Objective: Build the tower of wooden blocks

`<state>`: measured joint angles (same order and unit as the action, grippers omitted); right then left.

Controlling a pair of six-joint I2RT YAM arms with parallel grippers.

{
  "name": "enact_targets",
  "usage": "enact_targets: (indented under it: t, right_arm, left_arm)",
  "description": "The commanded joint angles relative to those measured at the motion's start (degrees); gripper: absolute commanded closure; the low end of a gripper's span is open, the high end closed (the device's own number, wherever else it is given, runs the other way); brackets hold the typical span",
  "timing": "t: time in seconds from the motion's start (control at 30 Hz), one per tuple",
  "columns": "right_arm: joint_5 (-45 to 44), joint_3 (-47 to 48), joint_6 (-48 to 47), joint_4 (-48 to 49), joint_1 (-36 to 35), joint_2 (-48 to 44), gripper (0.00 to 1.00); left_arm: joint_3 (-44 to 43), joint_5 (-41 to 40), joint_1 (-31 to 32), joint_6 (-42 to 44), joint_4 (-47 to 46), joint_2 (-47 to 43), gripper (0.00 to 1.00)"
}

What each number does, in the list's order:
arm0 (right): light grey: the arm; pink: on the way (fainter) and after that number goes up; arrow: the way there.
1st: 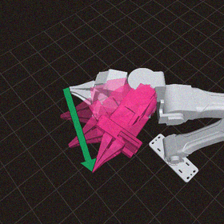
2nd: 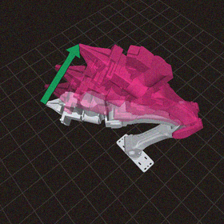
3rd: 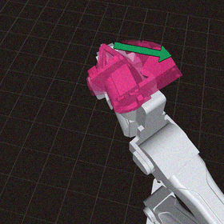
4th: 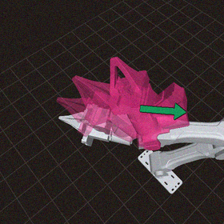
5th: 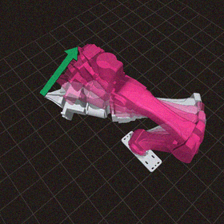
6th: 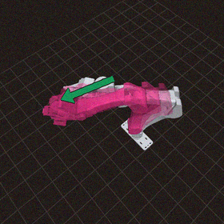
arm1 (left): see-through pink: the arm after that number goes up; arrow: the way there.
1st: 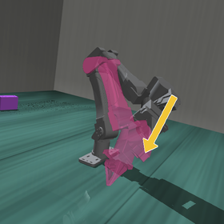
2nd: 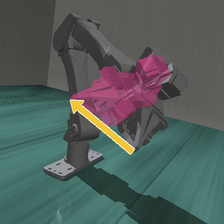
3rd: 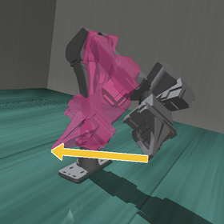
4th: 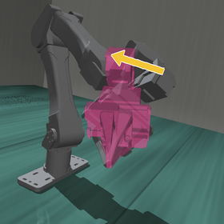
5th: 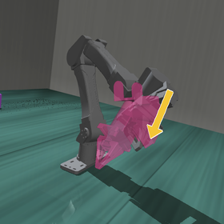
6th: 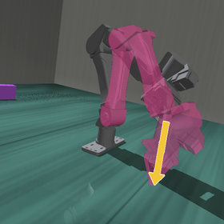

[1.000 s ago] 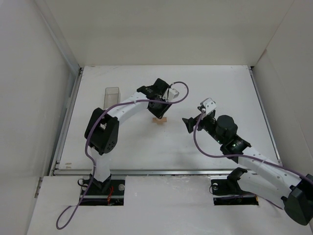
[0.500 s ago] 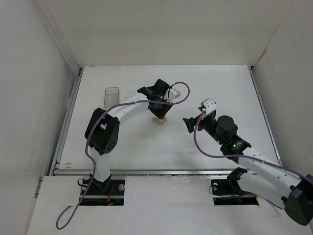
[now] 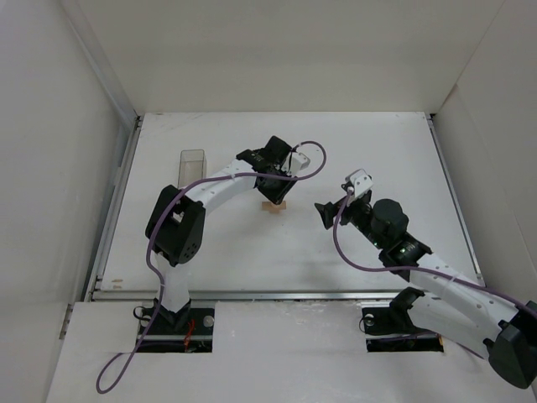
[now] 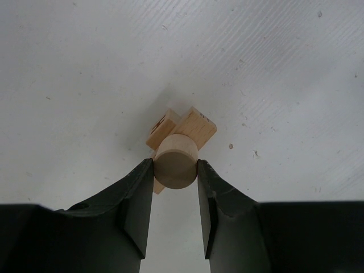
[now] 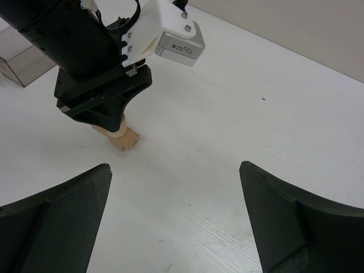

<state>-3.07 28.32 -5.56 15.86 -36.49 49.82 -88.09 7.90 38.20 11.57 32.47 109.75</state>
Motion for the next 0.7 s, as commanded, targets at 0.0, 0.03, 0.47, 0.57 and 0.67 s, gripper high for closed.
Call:
enact_targets:
  t: [0.0, 0.03, 0.47, 0.57, 0.67]
  right_arm:
    - [-0.8, 0.0, 0.3, 1.4, -0.4, -1.0, 0.00]
    - [-0.8, 0.0, 0.3, 1.4, -0.4, -1.0, 0.00]
    - [-1.3, 0.0, 0.3, 0.8, -0.4, -1.6, 0.00]
    - [-1.3, 0.0, 0.3, 0.8, -0.4, -1.6, 0.00]
    - [-1.3, 0.0, -0.2, 0.8, -0.4, -1.6, 0.00]
  left_arm:
    - [-0.9, -1.0, 0.2, 0.6, 2.5, -2.0, 1.00]
    - [-1.4, -1.0, 0.2, 0.6, 2.5, -2.0, 1.00]
    - [-0.7, -1.0, 0.2, 1.6, 3.1, -3.6, 1.00]
    - [-0.7, -1.0, 0.2, 1.6, 3.1, -3.6, 1.00]
    - [-0.7, -1.7, 0.2, 1.6, 3.1, -3.6, 1.00]
